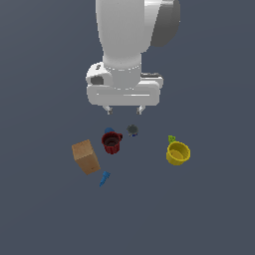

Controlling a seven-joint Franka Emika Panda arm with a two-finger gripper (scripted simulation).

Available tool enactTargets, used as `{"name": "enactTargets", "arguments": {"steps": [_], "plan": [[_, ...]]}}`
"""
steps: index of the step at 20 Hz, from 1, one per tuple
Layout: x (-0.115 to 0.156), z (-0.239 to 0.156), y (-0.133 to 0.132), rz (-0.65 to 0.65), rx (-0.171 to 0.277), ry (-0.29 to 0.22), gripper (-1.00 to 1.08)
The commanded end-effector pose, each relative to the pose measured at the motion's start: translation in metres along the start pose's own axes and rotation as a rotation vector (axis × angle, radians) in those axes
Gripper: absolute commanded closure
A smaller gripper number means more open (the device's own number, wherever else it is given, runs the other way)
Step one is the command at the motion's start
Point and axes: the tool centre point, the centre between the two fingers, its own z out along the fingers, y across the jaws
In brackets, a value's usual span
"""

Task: Pick up a designated object from a clutter of objects.

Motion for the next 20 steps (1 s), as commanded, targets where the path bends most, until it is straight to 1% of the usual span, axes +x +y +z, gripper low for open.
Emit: {"name": "enactTargets", "arguments": {"steps": [1,10,15,20], "plan": [[0.0,0.0,0.0,0.0,0.0,0.0,-0.92],[-0.004,-0.008,0.005,0.04,0.027,-0.005,-0.92],[-0.003,-0.005,0.002,0.039,0.024,-0.005,-0.92],[-0.001,0.011,-0.012,0.041,0.015,-0.007,-0.92]]}}
